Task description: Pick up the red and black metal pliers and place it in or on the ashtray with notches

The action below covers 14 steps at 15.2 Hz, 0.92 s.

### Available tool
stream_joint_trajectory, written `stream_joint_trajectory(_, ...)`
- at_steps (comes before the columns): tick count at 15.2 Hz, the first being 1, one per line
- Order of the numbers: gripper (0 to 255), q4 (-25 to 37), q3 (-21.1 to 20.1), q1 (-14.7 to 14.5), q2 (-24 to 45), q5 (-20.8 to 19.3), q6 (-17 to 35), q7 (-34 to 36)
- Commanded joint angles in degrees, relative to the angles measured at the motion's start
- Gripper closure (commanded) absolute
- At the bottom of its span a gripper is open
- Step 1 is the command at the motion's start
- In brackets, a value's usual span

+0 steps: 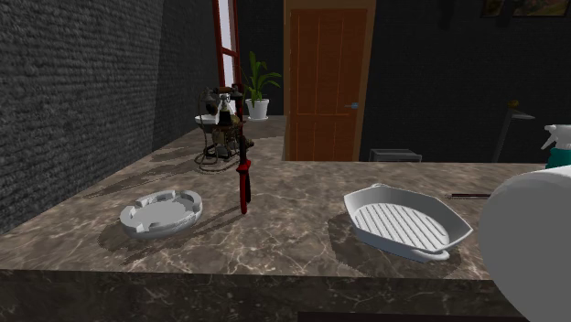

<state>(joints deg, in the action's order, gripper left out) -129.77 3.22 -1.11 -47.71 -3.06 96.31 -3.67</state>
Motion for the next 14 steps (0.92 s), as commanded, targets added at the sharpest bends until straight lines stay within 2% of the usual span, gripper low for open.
stream_joint_trajectory(1,0,0.0,0.0,0.0,0.0,0.0,0.0,0.0)
stream_joint_trajectory(8,0,-5.02,-9.22,-2.3,1.46,2.5,5.64,8.15)
stream_joint_trajectory(14,0,-6.89,-17.37,-4.07,5.58,4.18,10.73,15.37)
